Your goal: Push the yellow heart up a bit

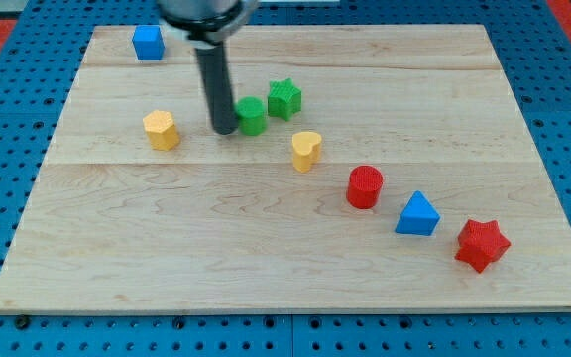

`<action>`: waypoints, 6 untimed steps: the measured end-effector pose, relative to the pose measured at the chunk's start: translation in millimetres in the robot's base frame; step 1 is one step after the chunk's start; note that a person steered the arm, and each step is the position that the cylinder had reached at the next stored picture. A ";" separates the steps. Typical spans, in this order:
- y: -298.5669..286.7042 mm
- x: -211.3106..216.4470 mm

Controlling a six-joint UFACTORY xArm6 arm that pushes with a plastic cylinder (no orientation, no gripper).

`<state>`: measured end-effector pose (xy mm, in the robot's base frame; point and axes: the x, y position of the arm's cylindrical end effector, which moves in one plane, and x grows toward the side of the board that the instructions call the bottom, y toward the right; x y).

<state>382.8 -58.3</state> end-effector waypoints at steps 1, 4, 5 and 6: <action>42.3 -9.9; 152.1 62.3; 90.9 68.4; 24.4 45.9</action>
